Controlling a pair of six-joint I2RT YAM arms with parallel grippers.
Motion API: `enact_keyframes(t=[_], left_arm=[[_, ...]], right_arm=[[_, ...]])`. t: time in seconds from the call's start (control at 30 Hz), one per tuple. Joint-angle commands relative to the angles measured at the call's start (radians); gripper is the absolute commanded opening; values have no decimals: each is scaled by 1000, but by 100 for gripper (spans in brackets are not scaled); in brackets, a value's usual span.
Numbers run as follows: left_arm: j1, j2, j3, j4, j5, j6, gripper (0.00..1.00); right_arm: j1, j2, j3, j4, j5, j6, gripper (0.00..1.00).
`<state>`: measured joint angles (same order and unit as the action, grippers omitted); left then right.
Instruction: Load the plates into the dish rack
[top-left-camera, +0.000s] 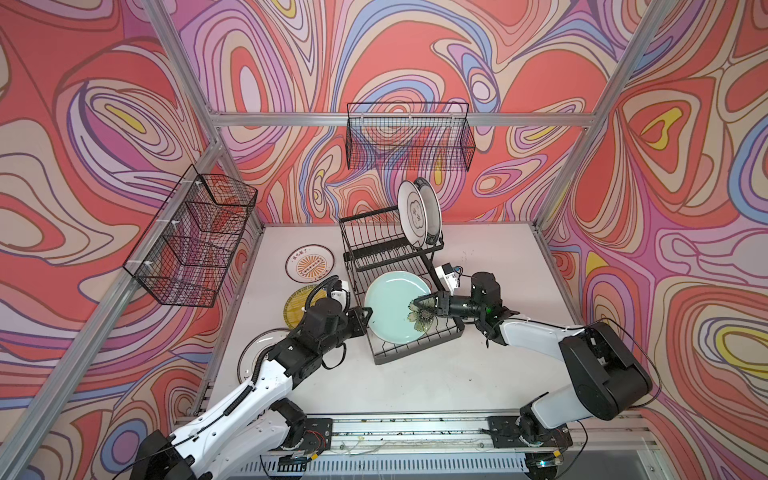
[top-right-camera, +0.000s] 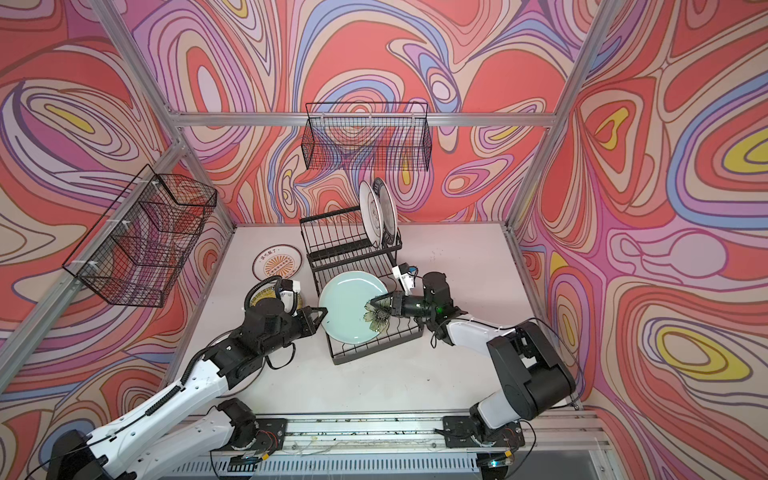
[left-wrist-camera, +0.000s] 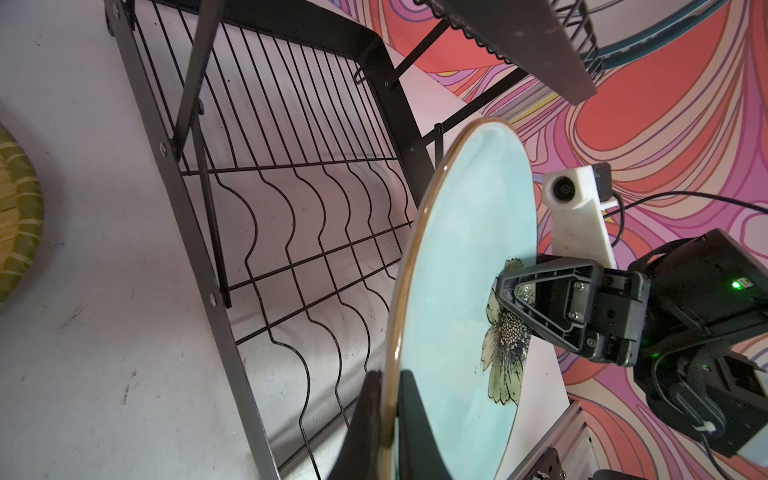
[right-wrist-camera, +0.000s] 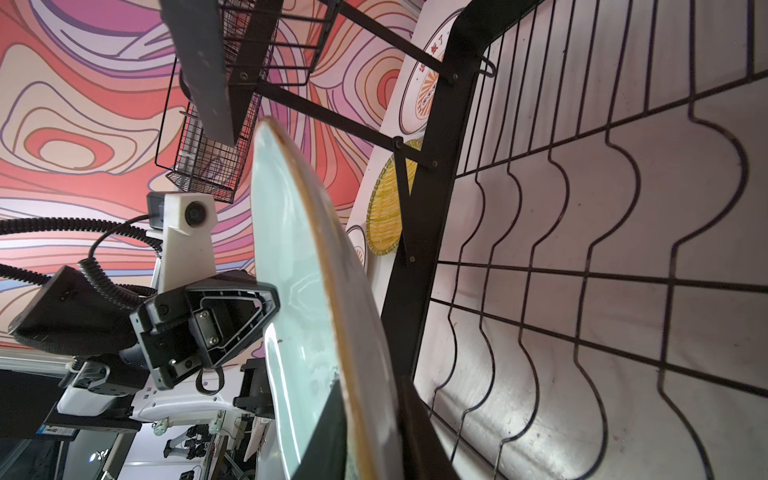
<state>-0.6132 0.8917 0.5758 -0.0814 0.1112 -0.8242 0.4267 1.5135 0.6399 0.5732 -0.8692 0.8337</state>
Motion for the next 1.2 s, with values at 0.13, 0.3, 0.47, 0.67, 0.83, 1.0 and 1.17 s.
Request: enact_keyframes(t=[0.13, 0.3, 0.47, 0.67, 0.83, 1.0, 1.17], left_arm=[[-23, 35, 5, -3, 56, 56, 0], [-23, 26, 4, -21, 42, 54, 16], [-23, 12, -2, -26, 34, 51, 26], [-23, 1, -2, -36, 31, 50, 34], [-23, -16, -4, -51, 37, 54, 38], [-23, -44, -4, -70, 44, 62, 40], [-23, -87, -21, -71, 32, 63, 41]], right_arm=[[57, -40, 42, 151, -140, 24, 0], [57, -51, 38, 141, -133, 21, 0], [58, -84, 37, 88, -113, -12, 0], [59, -123, 38, 12, -87, -53, 0], [57, -153, 50, -73, -44, -98, 0], [57, -185, 73, -170, 13, -144, 0], [57, -238, 104, -253, 71, -194, 0]])
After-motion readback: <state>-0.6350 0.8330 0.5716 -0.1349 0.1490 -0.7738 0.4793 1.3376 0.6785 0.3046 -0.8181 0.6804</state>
